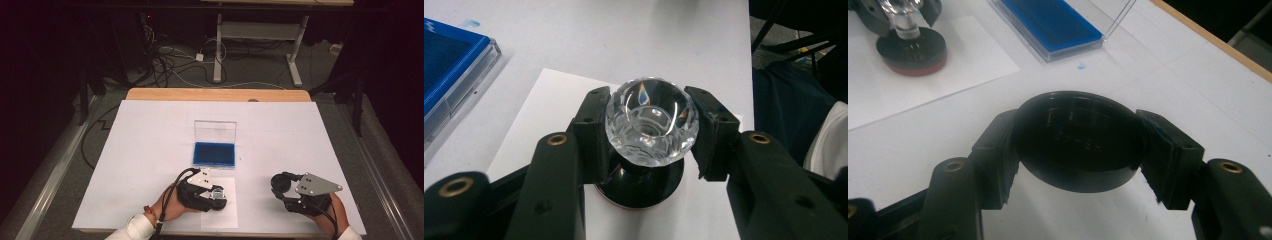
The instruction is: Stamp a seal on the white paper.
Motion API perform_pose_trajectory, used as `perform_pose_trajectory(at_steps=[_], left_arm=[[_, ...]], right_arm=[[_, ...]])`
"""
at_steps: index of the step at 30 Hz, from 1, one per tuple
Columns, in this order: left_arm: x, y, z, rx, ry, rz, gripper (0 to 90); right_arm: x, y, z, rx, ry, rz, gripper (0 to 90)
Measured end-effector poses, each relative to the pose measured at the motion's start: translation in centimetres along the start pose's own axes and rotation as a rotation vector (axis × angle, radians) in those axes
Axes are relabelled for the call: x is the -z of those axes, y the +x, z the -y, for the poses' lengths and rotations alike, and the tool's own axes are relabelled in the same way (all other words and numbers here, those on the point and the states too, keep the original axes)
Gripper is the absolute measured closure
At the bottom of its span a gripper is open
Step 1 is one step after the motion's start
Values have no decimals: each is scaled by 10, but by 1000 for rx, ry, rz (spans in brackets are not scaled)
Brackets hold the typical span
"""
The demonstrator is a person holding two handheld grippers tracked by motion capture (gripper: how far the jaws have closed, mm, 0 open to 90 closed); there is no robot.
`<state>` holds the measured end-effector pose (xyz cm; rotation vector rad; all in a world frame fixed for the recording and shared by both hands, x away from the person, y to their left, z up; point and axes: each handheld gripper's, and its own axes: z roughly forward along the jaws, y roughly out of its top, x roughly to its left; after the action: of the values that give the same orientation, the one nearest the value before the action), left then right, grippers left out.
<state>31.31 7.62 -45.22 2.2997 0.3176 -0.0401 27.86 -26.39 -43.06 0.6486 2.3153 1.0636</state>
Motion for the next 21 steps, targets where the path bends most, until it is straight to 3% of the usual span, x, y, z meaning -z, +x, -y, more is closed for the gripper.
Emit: perform_pose_trajectory(at_steps=[21], left_arm=[[0,-1,-1,1,12,-3,543]], right_arm=[[-1,-1,0,-5,1,1,384]])
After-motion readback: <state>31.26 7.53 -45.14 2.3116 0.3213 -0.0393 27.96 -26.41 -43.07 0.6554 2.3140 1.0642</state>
